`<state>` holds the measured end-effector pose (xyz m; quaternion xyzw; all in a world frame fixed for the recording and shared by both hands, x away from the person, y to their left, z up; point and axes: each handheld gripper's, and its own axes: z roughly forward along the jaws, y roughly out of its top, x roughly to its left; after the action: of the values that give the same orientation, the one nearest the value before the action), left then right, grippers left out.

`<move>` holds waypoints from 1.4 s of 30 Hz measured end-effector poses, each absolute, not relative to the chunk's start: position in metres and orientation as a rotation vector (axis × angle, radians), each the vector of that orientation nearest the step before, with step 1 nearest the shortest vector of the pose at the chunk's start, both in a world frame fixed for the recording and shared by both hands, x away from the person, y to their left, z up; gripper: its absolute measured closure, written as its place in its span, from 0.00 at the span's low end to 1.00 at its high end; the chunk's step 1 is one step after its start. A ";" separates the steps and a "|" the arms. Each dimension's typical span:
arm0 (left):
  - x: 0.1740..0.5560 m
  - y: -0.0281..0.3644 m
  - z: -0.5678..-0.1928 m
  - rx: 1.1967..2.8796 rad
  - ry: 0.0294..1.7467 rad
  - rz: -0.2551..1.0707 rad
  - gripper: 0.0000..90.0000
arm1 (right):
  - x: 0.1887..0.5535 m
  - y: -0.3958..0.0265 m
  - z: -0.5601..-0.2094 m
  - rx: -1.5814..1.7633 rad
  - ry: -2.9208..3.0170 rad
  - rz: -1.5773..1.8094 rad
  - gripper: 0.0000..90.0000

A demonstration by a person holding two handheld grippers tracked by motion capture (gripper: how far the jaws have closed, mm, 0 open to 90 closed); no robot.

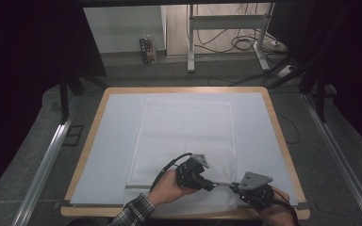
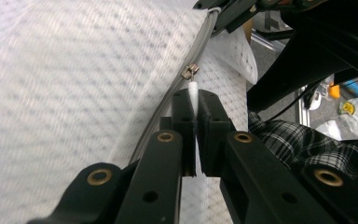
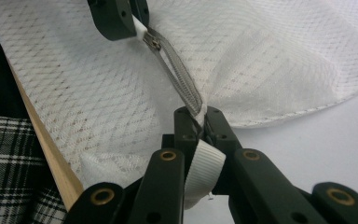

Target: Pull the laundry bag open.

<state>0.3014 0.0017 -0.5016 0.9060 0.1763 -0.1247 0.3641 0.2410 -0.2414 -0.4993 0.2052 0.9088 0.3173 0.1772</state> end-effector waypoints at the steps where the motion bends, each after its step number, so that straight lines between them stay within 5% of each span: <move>1: 0.301 0.003 -0.502 2.326 0.460 -0.316 0.97 | 0.241 -0.241 -0.499 0.579 2.572 0.897 0.94; 42: 0.290 0.066 -0.508 2.241 0.612 -0.274 0.97 | 0.242 -0.242 -0.501 0.599 2.573 0.887 0.94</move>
<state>0.2902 0.0657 -0.5084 0.8820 0.2409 -0.1080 0.3903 0.2417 -0.2420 -0.5009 0.2116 0.9088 0.3133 0.1766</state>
